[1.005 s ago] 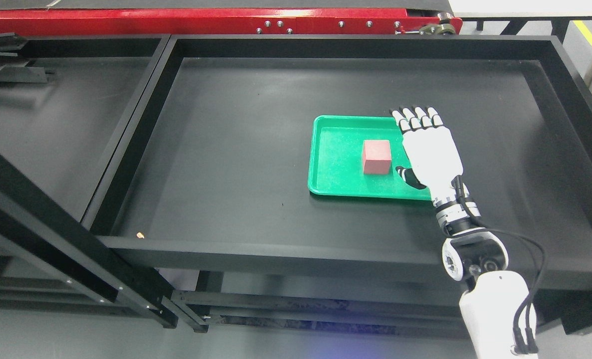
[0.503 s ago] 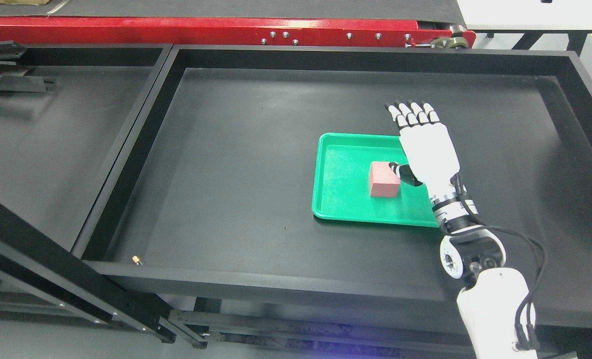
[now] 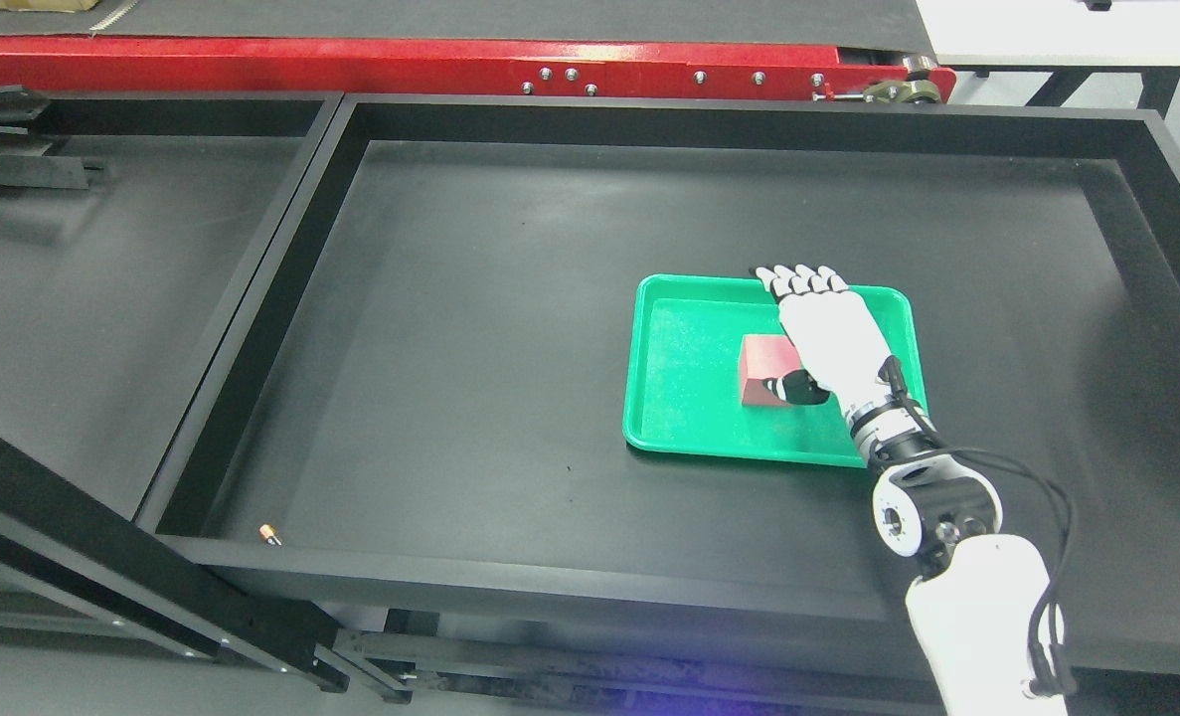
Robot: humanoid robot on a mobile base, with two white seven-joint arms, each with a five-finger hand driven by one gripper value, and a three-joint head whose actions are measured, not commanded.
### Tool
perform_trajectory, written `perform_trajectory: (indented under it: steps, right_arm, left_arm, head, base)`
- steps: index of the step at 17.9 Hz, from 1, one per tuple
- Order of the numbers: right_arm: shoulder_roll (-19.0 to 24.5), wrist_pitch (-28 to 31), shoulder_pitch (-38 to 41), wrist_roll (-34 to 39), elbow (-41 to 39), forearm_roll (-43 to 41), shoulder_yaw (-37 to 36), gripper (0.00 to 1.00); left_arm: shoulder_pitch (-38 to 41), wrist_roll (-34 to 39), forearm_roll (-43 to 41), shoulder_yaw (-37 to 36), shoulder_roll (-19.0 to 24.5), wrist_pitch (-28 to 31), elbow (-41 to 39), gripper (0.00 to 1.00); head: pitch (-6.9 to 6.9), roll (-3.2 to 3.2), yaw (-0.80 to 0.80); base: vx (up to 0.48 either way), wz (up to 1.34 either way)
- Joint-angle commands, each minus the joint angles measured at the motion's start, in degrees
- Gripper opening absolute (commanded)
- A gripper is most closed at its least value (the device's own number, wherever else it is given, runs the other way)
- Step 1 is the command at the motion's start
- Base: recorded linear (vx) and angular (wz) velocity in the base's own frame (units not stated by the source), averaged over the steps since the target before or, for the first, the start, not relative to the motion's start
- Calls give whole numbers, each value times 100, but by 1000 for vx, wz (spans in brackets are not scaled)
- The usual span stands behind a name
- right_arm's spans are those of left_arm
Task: Pick pink block from left shelf to tray
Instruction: 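Close the right hand fingers around the pink cube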
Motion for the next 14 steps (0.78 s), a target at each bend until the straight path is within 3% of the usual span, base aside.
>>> perform_trajectory:
  steps: [1, 14]
  right_arm:
    - [-100, 54, -129, 519, 302, -472, 28, 99]
    - [-100, -25, -612, 783, 707, -623, 98, 99]
  left_arm:
    - [0, 2, 0, 0, 100, -21, -100, 100]
    - [0, 2, 0, 0, 100, -13, -100, 100]
  head:
    - [0, 0, 0]
    - [0, 0, 0]
  base:
    - [0, 0]
    - [26, 0]
